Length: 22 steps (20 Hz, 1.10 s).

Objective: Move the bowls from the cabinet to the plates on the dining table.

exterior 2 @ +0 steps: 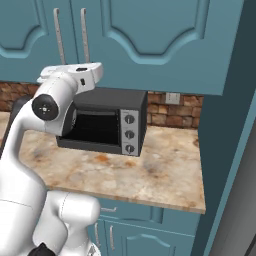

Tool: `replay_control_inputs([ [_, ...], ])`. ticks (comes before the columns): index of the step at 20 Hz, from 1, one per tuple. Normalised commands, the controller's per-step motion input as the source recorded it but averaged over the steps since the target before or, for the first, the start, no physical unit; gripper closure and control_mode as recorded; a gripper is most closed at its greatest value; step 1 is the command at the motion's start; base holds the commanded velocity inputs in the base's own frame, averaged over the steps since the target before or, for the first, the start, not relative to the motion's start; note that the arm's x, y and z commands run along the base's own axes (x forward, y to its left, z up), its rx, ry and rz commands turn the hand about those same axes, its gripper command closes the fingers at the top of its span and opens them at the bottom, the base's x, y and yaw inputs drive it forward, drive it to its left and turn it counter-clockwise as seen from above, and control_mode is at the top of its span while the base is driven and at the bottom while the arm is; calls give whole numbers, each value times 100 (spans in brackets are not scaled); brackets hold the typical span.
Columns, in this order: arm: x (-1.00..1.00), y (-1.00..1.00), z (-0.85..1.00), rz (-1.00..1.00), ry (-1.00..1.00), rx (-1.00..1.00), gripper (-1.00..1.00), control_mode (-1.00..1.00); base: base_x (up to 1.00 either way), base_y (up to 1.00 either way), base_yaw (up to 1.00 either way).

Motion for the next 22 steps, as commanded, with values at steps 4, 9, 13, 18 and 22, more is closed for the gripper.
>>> replay_control_inputs([
  [4,0,0,18,0,-15,0,-100,-100,0,0,0],
  [9,4,0,6,0,-7,0,-100,-100,0,0,0],
  [13,25,0,0,0,0,0,-100,-100,0,0,0],
  [18,32,0,0,0,0,0,-100,-100,0,0,0],
  [22,33,0,0,0,0,0,-100,-100,0,0,0],
])
